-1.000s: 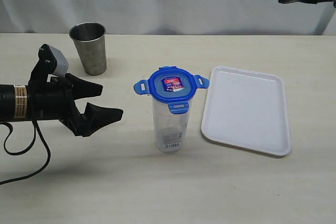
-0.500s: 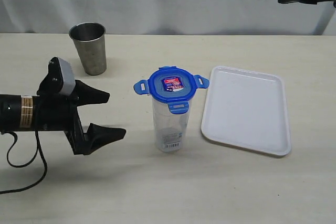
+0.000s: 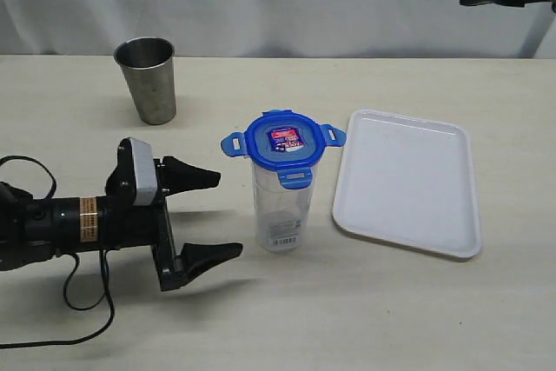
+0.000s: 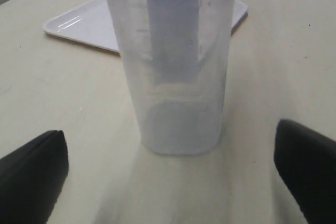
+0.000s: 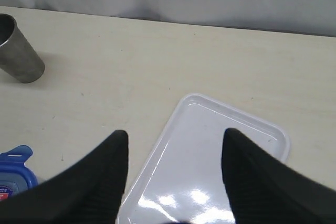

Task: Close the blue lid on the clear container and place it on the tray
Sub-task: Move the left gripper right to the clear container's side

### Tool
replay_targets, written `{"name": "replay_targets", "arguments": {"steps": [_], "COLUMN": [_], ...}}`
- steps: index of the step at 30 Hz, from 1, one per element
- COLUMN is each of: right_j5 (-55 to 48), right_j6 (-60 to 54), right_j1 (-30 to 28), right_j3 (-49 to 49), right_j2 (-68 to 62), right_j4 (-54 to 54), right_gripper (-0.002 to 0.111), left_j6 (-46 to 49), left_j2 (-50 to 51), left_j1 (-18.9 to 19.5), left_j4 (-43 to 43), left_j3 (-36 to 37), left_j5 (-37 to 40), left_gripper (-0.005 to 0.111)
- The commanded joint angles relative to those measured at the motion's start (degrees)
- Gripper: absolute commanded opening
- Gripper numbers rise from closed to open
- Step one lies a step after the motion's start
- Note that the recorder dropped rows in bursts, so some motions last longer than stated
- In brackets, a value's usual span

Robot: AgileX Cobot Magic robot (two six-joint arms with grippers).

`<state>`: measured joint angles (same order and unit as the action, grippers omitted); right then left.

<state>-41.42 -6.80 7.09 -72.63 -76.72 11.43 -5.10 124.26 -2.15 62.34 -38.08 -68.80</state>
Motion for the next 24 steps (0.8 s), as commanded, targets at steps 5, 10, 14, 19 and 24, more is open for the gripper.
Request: {"name": "replay_targets", "arguments": {"steps": [5, 10, 14, 19, 24], "right_j5": [0.6, 0.9, 0.9, -0.1, -1.5], "right_j6": [-0.5, -0.5, -0.5, -0.5, -0.5], "right_j1": [-0.2, -0.2, -0.2, -0.2, -0.2], "right_j3": [-0.4, -0.4, -0.4, -0.4, -0.3], "right_j2": [0.0, 0.0, 0.0, -1.1, -3.0], "right_j4": [0.3, 0.4, 1.2, 1.8, 3.4], "right_gripper": [0.051, 0.051, 0.051, 0.051, 0.051], "left_j6": [1.9, -3.8, -4.1, -3.9, -3.9], "left_j2": [0.5, 1.1, 2.1, 2.2, 2.2], "left_j1": [-4.6, -4.6, -4.6, -4.6, -4.6], "left_j4": [-3.7, -4.0, -2.5, -1.4, -1.6], "left_j3": [-5.3, -7.7, -8.8, -8.8, -8.8], "left_j5": [-1.2, -1.2, -1.2, -1.2, -1.2], "left_gripper": [0.103, 0.103, 0.103, 0.103, 0.103]}}
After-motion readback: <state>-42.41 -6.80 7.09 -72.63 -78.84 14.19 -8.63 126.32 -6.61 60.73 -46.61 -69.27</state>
